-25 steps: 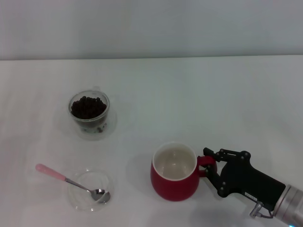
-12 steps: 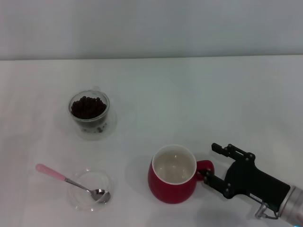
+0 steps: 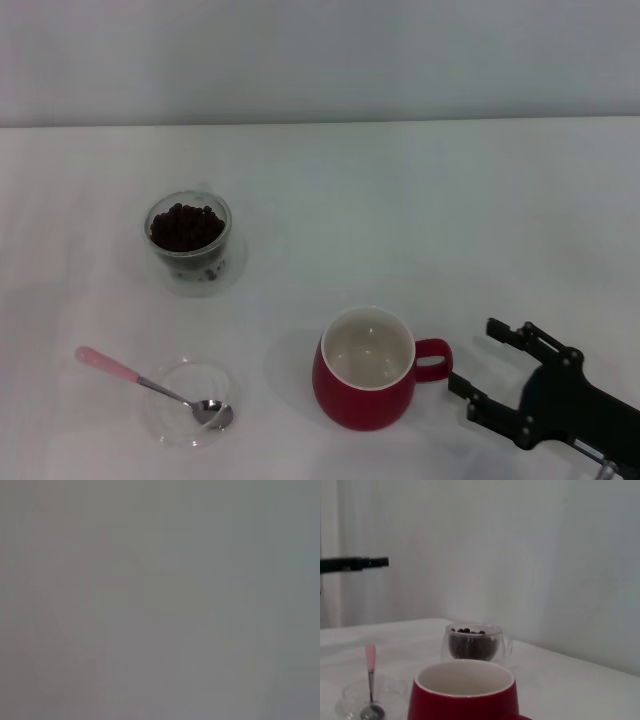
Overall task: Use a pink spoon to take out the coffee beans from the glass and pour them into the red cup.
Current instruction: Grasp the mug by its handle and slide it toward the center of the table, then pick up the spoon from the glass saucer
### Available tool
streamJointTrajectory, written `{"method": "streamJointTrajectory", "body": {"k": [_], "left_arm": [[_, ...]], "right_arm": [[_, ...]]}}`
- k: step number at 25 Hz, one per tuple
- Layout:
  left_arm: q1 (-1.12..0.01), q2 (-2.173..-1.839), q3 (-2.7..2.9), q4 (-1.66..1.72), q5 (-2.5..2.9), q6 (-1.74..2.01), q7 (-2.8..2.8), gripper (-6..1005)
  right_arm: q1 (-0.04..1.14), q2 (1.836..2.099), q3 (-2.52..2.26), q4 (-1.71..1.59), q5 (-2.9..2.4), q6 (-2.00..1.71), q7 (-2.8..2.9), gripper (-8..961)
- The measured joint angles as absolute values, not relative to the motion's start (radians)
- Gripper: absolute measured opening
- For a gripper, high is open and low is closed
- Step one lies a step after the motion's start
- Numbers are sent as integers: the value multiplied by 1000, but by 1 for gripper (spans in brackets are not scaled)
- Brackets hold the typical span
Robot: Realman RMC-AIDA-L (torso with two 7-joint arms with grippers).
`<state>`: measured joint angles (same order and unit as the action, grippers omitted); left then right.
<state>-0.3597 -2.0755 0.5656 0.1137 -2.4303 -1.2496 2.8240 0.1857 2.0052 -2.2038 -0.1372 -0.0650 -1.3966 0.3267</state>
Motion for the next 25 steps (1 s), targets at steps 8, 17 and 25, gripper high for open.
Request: {"method": "streamJointTrajectory", "body": {"k": [8, 17, 25], "left_arm": [[-361, -2078, 566, 112, -2426, -1268, 2822, 893], [-340, -2084, 568, -91, -2349, -1581, 2647, 893], [-307, -2089, 562, -281, -2240, -1693, 2175, 892]], "right_arm": [[193, 1980, -2159, 14, -57, -1654, 420, 827], [211, 1941, -1871, 17, -55, -1783, 405, 826], [283, 1903, -1597, 12, -54, -1768, 352, 824]]}}
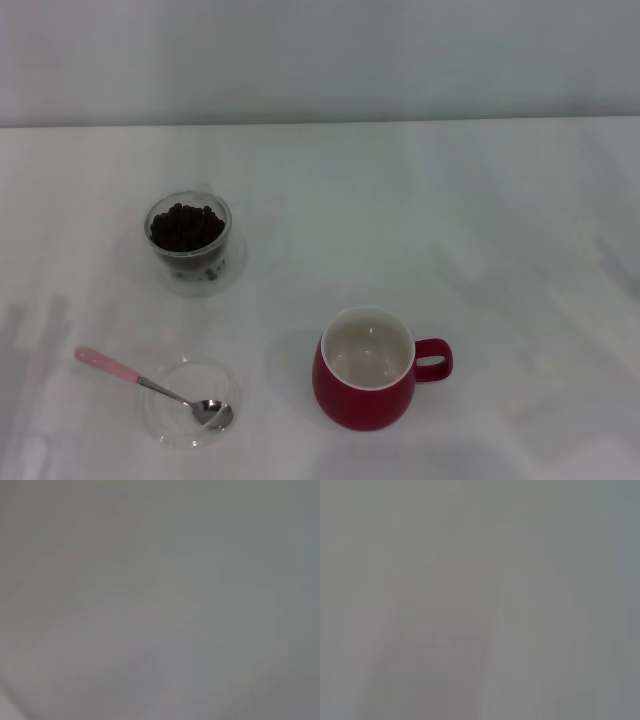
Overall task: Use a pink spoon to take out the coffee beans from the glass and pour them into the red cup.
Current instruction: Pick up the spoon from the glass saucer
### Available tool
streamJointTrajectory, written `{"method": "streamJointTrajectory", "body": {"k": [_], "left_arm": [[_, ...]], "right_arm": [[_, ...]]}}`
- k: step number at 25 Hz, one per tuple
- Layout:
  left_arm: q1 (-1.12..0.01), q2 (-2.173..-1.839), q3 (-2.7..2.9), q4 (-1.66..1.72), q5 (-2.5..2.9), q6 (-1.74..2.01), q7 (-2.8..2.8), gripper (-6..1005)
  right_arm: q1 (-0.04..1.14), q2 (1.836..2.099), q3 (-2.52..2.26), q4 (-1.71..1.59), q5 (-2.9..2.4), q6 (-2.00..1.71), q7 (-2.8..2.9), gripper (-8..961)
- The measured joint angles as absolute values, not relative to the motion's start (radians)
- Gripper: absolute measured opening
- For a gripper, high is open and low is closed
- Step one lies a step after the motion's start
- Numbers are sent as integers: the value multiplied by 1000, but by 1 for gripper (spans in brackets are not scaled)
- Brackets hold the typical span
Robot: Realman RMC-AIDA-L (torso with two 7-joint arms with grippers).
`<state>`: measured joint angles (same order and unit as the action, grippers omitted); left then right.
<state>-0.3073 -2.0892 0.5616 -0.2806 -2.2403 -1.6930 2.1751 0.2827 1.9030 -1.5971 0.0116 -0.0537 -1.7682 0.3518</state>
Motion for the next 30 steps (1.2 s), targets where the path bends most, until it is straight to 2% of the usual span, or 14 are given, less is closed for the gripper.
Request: {"method": "streamJointTrajectory", "body": {"k": [8, 30], "left_arm": [[-262, -2092, 561, -334, -2193, -1538, 1909, 892], [-303, -2098, 555, -407, -2015, -1452, 1973, 865]], "right_arm": [[325, 1874, -1540, -28, -54, -1722, 296, 824], [314, 1884, -1511, -121, -63, -1593, 166, 822]]}}
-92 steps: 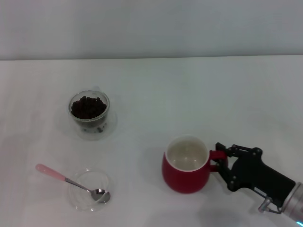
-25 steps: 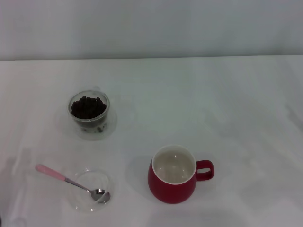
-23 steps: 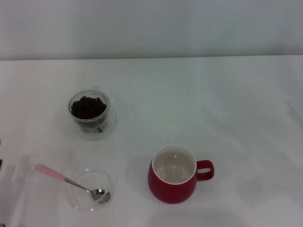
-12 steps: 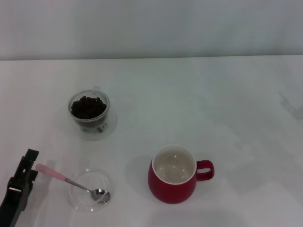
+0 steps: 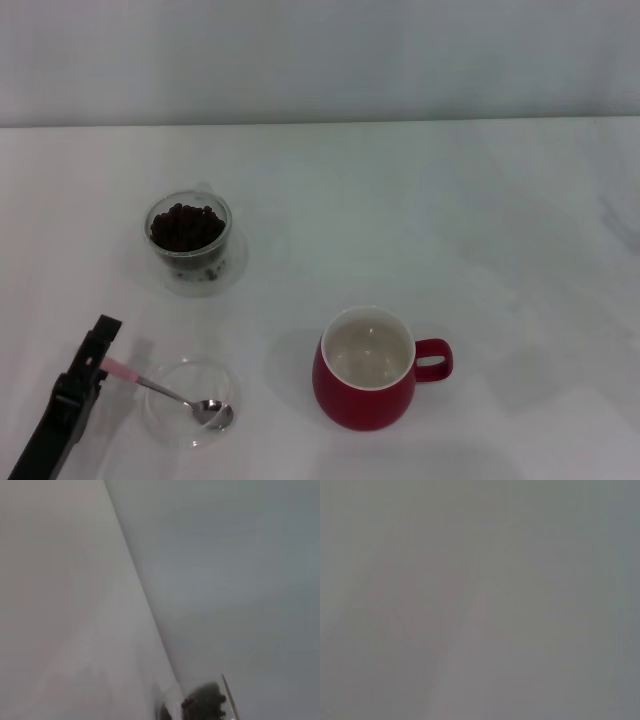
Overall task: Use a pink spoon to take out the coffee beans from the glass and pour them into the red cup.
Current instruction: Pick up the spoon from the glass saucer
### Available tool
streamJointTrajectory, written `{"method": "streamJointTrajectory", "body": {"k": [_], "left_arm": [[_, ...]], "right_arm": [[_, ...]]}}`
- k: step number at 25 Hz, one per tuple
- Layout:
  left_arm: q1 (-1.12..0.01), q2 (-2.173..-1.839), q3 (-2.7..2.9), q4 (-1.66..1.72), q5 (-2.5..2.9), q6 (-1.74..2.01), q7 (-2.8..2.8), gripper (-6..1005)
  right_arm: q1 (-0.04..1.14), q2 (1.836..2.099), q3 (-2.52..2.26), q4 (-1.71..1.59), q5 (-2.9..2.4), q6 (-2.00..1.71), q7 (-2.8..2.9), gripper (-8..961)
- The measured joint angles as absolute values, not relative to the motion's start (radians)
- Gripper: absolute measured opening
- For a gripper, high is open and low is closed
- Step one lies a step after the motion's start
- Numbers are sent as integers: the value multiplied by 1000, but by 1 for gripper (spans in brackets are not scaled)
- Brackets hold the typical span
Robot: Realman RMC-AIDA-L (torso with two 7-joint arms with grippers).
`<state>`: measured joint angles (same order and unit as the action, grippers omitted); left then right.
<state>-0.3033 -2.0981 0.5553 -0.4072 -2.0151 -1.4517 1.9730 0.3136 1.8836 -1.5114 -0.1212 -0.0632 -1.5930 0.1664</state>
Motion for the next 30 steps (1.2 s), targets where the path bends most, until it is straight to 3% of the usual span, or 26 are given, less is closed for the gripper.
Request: {"method": "streamJointTrajectory", "body": {"k": [21, 30], "left_arm": [[-293, -2090, 561, -379, -1951, -1430, 1981, 790], [-270, -2084, 564, -298, -1928, -1392, 1929, 558]], "right_arm": [[263, 1906, -1511, -121, -63, -1634, 166, 821], [258, 1919, -1511, -121, -63, -1653, 166, 820]]}}
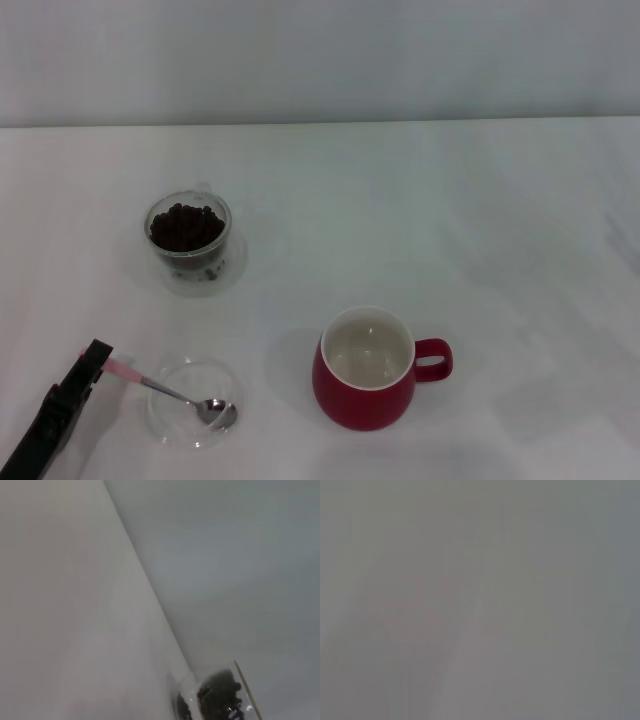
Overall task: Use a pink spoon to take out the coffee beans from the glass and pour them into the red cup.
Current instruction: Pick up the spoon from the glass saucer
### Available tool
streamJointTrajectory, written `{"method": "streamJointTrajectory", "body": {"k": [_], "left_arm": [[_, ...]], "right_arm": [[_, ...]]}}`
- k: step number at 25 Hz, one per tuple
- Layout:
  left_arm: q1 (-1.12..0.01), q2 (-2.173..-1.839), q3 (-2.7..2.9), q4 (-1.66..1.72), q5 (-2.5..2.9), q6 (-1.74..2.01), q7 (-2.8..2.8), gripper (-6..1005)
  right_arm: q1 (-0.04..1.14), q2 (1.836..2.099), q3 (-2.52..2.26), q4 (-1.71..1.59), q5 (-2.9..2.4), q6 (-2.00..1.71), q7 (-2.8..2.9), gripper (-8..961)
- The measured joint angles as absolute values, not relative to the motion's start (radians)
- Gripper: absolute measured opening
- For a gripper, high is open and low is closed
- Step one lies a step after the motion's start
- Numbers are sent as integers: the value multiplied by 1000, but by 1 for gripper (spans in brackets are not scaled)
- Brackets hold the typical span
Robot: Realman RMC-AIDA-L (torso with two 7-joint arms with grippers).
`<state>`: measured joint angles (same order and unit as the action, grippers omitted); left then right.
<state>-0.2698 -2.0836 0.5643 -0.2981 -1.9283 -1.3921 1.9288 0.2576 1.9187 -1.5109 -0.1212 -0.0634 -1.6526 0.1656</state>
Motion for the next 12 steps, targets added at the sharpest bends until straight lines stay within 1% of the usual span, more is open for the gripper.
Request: {"method": "streamJointTrajectory", "body": {"k": [5, 12], "left_arm": [[-272, -2083, 564, -264, -1905, -1374, 1908, 362], [-276, -2082, 565, -224, -1877, -1362, 1885, 368]], "right_arm": [[258, 1926, -1511, -121, -64, -1660, 166, 820], [261, 1935, -1511, -121, -63, -1668, 166, 820]]}}
